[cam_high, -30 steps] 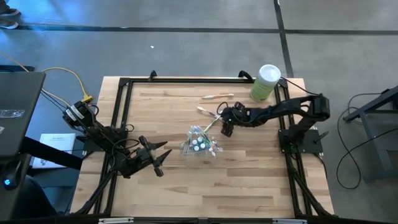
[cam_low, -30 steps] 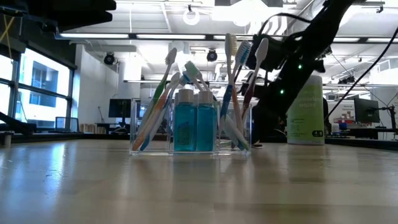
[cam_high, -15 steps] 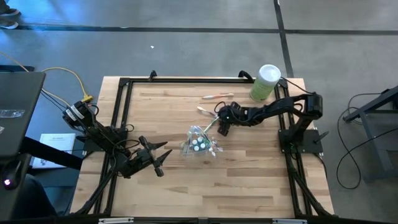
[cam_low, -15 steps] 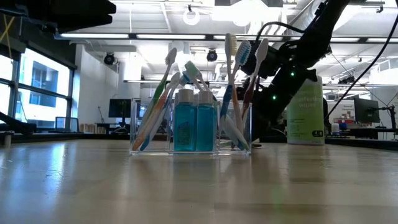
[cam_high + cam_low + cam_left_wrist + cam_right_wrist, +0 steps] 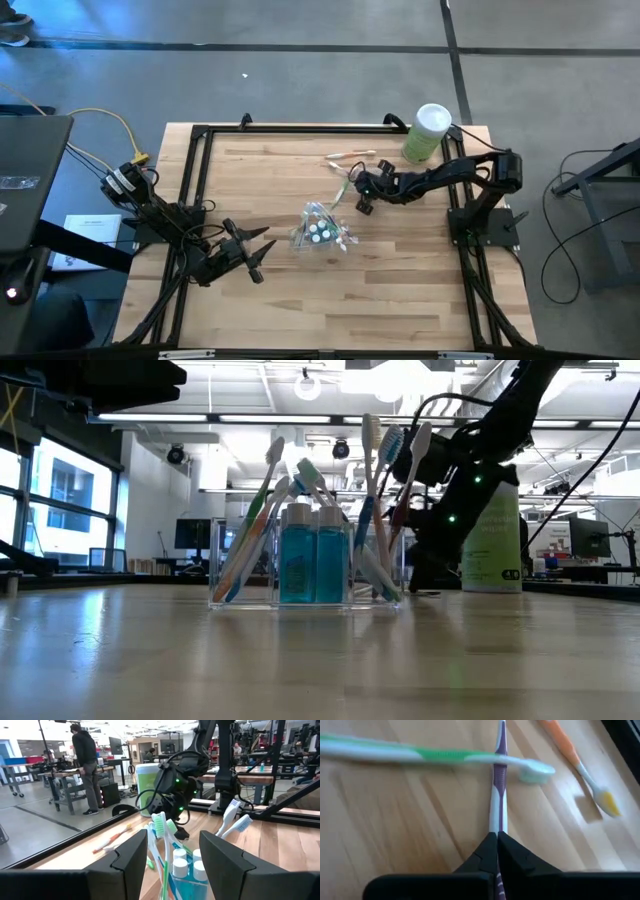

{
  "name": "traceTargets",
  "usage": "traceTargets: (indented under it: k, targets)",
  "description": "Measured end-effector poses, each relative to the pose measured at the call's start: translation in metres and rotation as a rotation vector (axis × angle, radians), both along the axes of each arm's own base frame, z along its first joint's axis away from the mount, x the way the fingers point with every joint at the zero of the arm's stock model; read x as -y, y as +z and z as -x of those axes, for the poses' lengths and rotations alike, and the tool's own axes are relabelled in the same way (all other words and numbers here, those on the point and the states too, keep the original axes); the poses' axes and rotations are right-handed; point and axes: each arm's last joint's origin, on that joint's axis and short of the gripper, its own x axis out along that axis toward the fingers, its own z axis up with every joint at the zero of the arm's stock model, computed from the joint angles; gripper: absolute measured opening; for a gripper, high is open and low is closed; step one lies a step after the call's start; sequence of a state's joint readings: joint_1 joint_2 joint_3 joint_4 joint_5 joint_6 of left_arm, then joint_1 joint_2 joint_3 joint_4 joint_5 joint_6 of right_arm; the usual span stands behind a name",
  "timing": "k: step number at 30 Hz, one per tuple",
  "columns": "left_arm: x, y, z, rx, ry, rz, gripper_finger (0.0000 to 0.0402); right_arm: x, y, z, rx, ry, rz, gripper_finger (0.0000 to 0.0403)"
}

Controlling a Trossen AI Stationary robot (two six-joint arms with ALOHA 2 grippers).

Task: Pick & Place toothbrushing station
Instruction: Put the purple toothbrush into the right side of the transparent organizer, then put the green toothbrush into the left side of the transparent organizer

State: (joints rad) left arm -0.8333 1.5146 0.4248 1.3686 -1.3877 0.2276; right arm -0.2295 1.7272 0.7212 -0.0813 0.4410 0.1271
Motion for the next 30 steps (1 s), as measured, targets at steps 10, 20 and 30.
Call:
traceTargets:
  k: [10, 20, 30]
  targets:
    - [0.000, 0.000, 0.000, 0.000, 0.001, 0.000, 0.0175, -0.007, 0.011, 0.012, -0.053, -0.016, -0.053, 0.0002]
    - [0.000, 0.000, 0.000, 0.000, 0.001, 0.000, 0.0175, -0.026, 0.008, 0.020, -0.145, -0.025, -0.116, 0.0002]
    - [0.001, 0.000, 0.001, -0.001, -0.002, 0.000, 0.0175, -0.047, 0.014, 0.025, -0.165, -0.002, -0.106, 0.0003]
